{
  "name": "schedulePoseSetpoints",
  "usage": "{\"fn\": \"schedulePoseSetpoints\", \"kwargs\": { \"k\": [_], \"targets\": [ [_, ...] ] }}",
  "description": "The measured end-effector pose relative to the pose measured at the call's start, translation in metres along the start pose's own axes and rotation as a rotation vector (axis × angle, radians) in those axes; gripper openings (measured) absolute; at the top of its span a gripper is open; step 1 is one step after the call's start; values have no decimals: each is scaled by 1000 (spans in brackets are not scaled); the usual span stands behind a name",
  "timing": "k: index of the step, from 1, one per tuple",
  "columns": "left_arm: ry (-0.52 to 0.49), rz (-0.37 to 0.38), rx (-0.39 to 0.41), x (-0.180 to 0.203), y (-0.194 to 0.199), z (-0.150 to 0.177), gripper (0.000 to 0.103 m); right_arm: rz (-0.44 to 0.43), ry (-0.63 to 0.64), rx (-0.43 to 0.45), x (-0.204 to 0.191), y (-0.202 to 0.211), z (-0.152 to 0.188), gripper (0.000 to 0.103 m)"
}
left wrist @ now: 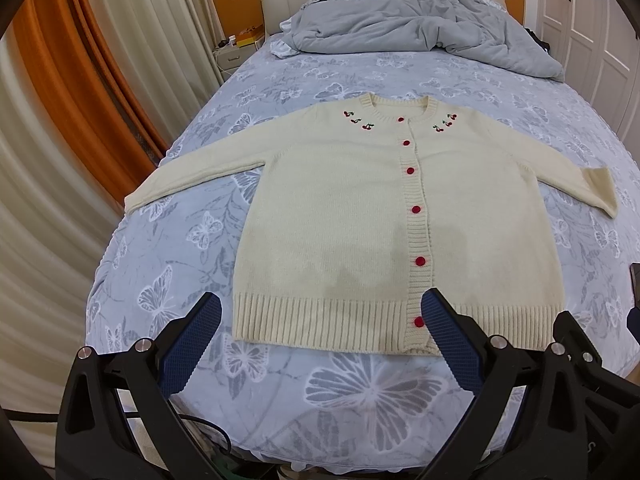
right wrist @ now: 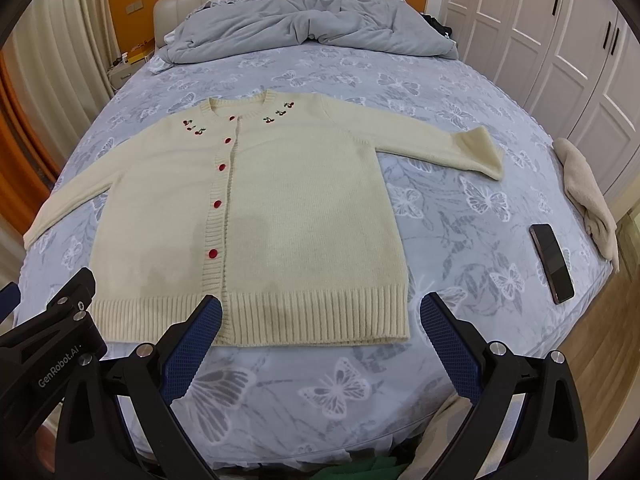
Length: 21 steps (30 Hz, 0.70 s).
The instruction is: Fold small clothes
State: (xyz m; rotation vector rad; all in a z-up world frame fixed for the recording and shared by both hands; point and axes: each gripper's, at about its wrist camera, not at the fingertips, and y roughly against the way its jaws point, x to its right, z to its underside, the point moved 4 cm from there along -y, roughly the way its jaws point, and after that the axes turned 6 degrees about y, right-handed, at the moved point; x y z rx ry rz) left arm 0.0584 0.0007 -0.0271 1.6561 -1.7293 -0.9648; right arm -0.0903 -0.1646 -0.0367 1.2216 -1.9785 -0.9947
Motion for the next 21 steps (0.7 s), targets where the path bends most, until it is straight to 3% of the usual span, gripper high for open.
{"fn": "schedulePoseSetpoints", "kwargs": {
  "k": [21],
  "targets": [
    [-13,-17,-25,6,-16,1,98,-4,-9,-47,1,-17,3,98]
  ]
}}
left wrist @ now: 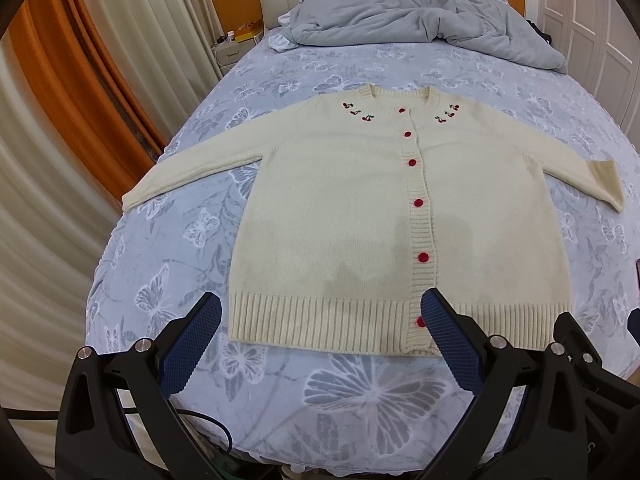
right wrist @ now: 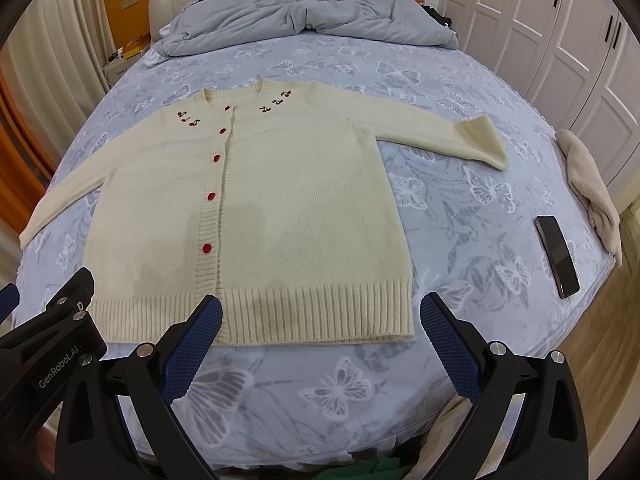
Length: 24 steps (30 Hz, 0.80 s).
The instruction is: Fold small clothes
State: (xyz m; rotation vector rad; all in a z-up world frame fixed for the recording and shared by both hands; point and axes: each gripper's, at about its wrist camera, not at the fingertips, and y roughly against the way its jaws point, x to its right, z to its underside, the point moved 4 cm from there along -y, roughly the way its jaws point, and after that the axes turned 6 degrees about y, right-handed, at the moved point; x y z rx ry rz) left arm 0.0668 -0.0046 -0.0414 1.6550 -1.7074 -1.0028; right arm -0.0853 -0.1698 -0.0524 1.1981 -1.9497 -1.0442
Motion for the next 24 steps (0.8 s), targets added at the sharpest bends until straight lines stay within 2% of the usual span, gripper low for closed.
{"fn": "schedulePoseSetpoints", "kwargs": {
  "k": [2,4,6,10,15,17,19,24],
  "targets": [
    [12,13,-18,0,-5,0,98,-37,-1,-11,0,-5,-3,98],
    [49,60,-51,1,-9,-1,98,-126,-15,-24,4,-13,-9,98],
    [99,105,-71,-7,-13,-2,98,-176,-64,-17,26,-23,-18,98],
    [168,140,-69,-24,-20,-2,98,-201,-257,4,125,-59,-49,98],
    [201,150,-80,-40,-28,2,98,-73,-528,4,286,-127,-89,97],
    [194,148,-89,-41,-31,3,98,-46,-580,8,325,-147,-100,95],
    [183,143,-91,-39,-35,3,98,-75,-656,20,359,-169,-108,94],
    [161,139,-105,-30,-42,-1,98,-118,-796,14,404,-214,-120,92]
  ]
}}
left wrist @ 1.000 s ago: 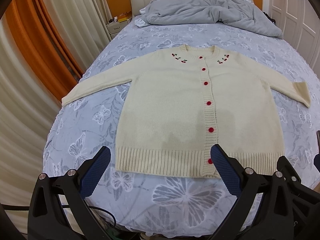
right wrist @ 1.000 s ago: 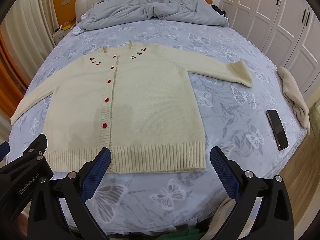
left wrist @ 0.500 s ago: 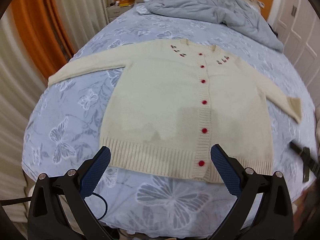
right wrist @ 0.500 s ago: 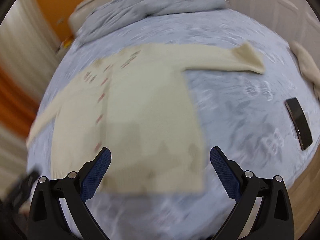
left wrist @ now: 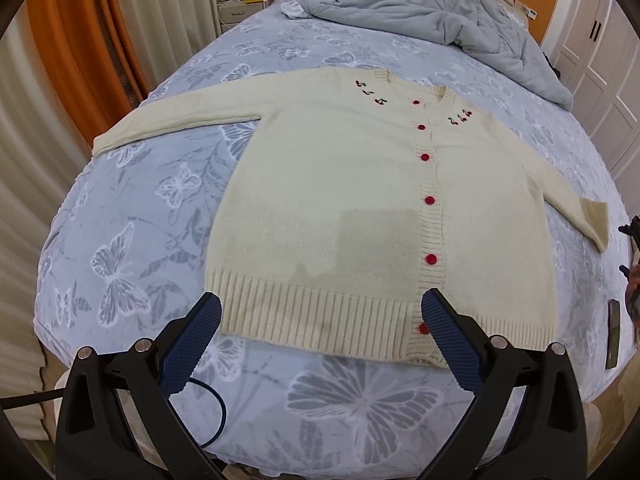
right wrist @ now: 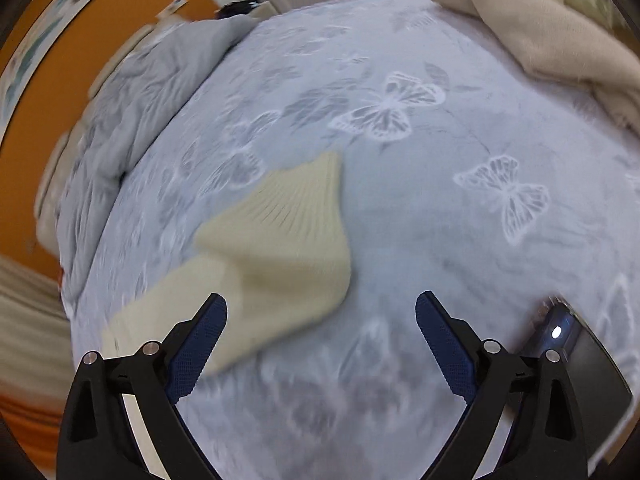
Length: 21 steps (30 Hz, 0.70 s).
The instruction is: Fold small clothes
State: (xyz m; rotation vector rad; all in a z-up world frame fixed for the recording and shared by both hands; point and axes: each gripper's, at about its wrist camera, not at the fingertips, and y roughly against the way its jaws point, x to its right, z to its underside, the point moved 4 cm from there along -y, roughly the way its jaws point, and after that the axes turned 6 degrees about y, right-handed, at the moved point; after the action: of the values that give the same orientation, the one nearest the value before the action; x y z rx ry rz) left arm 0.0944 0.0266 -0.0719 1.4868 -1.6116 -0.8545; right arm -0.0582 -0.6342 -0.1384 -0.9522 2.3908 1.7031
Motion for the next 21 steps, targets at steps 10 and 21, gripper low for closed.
{"fn": "schedulePoseSetpoints", "kwargs": {
  "k": [10,21],
  "targets": [
    [-70,-13,-36,29,-22,-5,98,-40,-50,-42,4,-66,-36,74],
    [-103,16,-54,48,-34,-6,98,-395,-135,170,-15,-4,-61,8]
  ]
}}
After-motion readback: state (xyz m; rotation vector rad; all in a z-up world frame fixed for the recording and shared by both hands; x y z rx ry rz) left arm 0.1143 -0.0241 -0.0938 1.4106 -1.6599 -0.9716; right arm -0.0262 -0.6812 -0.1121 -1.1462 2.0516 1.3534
